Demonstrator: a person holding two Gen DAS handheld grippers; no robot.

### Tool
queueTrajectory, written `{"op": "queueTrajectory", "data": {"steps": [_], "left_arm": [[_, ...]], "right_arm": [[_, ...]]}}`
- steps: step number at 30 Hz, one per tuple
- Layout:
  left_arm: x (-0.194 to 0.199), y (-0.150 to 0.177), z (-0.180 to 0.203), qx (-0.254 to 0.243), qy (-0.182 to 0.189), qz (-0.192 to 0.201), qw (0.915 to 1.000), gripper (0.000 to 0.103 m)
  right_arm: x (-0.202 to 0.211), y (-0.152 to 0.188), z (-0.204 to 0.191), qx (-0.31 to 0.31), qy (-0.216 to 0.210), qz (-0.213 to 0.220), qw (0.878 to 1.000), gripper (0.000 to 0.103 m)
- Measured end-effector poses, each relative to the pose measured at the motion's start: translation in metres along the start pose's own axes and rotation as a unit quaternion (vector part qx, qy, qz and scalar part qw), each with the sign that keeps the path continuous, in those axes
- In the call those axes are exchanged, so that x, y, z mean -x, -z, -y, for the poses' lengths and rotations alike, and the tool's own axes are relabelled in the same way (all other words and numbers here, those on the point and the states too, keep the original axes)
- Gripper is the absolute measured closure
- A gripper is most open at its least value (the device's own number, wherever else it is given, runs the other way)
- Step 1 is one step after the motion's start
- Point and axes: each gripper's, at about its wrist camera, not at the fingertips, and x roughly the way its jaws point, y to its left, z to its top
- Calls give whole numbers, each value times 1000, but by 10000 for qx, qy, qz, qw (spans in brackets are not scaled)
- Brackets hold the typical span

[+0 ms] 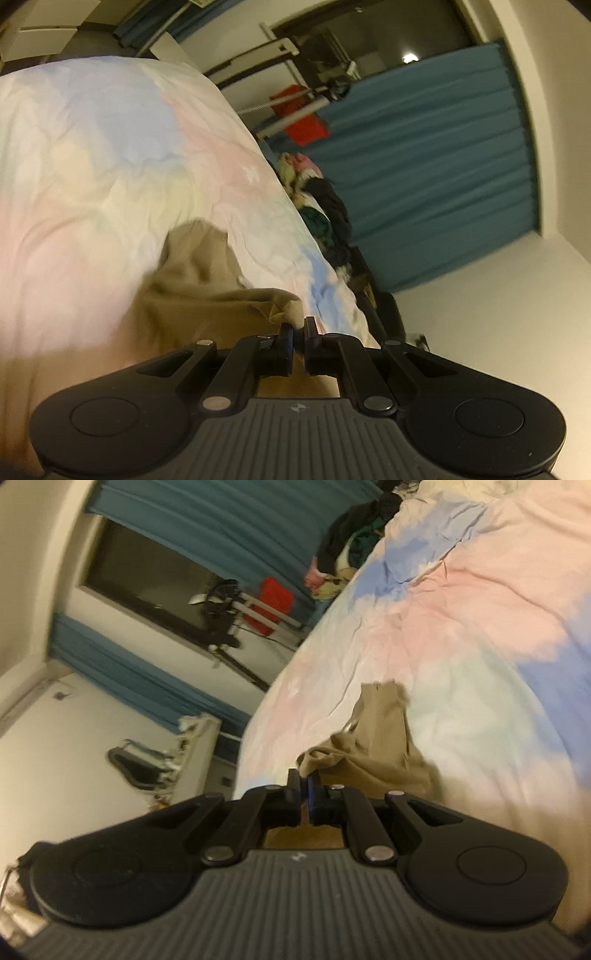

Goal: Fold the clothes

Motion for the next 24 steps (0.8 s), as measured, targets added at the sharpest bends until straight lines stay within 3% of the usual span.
{"op": "queueTrajectory", "data": {"steps": [4,10,17,24], "left_arm": [[-67,-35,18,-303,-388,86,9987,97],[-156,-67,6,-750,-959,161,9924,97],[-209,-71,-37,-965,-952,95,9907,97],[-231,-75,-45,-1249,-1040,-95,9867,96]], "right_arm": [[-67,-36,-10,90,352,5,9993,96],[-152,-62,8,162,665,-164,9975,96],[-206,-67,44,277,654,-391,9967,96],[-225,-68,58,247,740,-548,9954,93]]}}
